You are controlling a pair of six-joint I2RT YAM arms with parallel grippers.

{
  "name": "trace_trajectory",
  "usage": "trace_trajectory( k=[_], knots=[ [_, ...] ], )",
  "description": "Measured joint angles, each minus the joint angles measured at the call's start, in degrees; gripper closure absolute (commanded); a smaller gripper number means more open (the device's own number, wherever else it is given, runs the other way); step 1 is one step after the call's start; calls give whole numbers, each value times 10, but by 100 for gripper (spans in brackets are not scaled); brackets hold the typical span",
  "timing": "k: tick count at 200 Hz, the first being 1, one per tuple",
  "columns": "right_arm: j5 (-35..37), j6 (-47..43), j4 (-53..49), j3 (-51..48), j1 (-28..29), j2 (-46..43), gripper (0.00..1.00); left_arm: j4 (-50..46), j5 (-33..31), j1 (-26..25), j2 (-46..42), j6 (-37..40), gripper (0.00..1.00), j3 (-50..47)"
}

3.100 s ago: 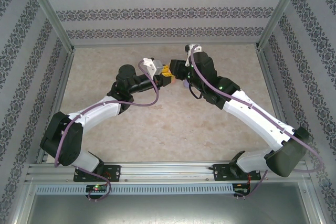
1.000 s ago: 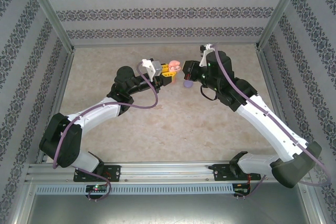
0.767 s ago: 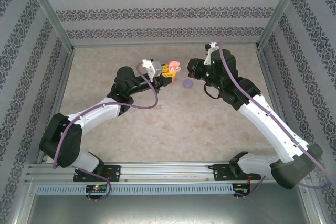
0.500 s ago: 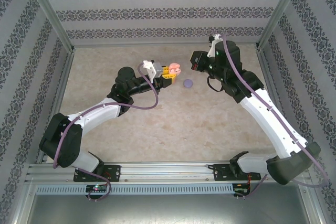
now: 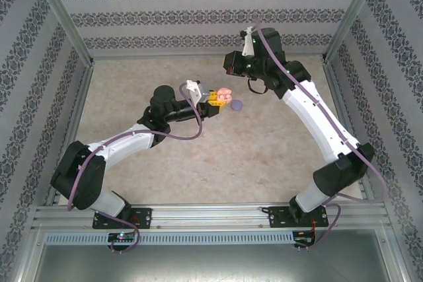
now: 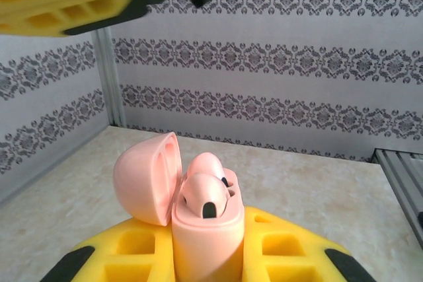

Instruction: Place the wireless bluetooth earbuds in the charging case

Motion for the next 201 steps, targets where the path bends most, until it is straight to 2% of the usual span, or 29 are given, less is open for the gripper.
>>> trace_trajectory(
  k=[50, 132, 201],
  knots=[
    [-31, -14, -44, 56, 0, 54, 100, -9, 5, -7, 4, 0, 100, 0],
    [-38, -19, -68, 57, 0, 69, 100, -11, 5, -9, 7, 0, 100, 0],
    [-50, -19, -69, -36, 2, 36, 100, -10, -10, -9, 7, 9, 100, 0]
  ],
)
